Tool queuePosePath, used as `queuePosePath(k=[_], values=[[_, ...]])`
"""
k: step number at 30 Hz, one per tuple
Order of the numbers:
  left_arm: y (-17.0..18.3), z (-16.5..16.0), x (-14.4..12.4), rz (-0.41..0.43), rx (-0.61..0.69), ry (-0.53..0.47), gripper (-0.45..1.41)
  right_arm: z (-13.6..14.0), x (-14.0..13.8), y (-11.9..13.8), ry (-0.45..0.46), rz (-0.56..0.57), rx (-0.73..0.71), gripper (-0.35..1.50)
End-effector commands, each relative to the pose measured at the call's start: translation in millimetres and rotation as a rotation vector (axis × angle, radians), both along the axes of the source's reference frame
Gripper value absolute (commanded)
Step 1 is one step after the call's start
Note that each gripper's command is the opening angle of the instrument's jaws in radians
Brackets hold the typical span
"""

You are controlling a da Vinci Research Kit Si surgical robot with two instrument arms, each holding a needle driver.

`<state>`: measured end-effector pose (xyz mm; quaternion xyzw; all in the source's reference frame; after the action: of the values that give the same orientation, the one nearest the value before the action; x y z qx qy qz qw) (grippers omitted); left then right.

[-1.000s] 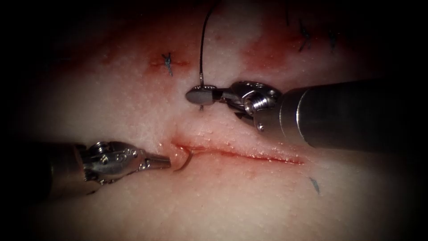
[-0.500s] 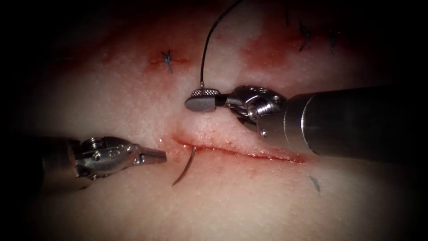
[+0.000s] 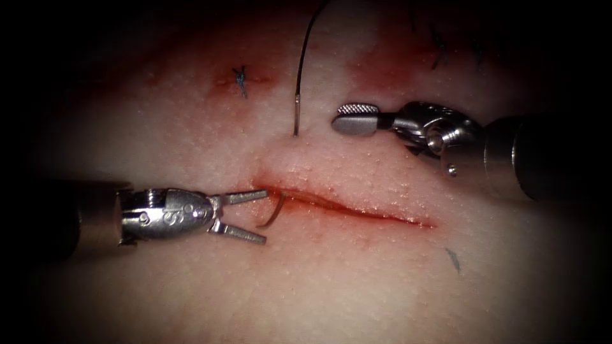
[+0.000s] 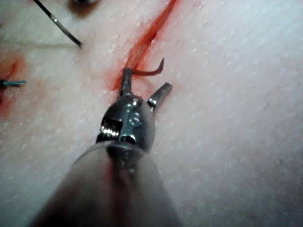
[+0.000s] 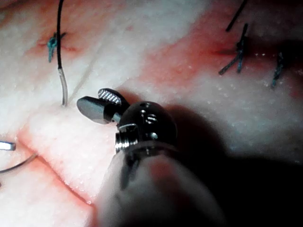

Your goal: Wound Closure

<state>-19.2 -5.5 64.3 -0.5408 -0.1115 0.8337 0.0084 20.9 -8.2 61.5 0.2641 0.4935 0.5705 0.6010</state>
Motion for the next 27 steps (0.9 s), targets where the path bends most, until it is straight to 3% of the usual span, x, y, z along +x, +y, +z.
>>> queuePosePath(k=[1,9,12,14,15,22,23,27], values=[[-0.4,0.6,-0.8,0.003,0.004,-0.018,0.49,0.8,0.8,-0.4,0.002,-0.003,-0.001,0.12],[-0.1,0.8,-2.5,0.020,-0.005,-0.077,0.44,0.9,0.9,-0.5,0.000,-0.006,-0.008,0.07],[0.1,1.1,-2.9,0.030,-0.006,-0.085,0.22,0.9,0.9,-0.7,0.006,-0.013,-0.008,0.05],[0.5,1.2,-3.0,0.039,-0.005,-0.092,-0.16,0.9,0.9,-0.7,0.008,-0.016,-0.008,0.05],[0.6,1.3,-3.0,0.039,0.007,-0.097,-0.45,0.9,0.9,-0.8,0.012,-0.021,-0.014,0.04],[1.7,0.3,-2.4,0.074,0.186,-0.222,-0.45,0.9,0.9,-1.0,0.024,-0.049,-0.029,-0.20],[1.8,-0.3,-2.4,0.079,0.235,-0.229,-0.45,0.8,0.8,-1.2,0.026,-0.060,-0.039,-0.35],[1.6,-1.9,-2.4,0.076,0.373,-0.214,-0.45,0.8,0.8,-1.4,0.035,-0.092,-0.077,-0.35]])
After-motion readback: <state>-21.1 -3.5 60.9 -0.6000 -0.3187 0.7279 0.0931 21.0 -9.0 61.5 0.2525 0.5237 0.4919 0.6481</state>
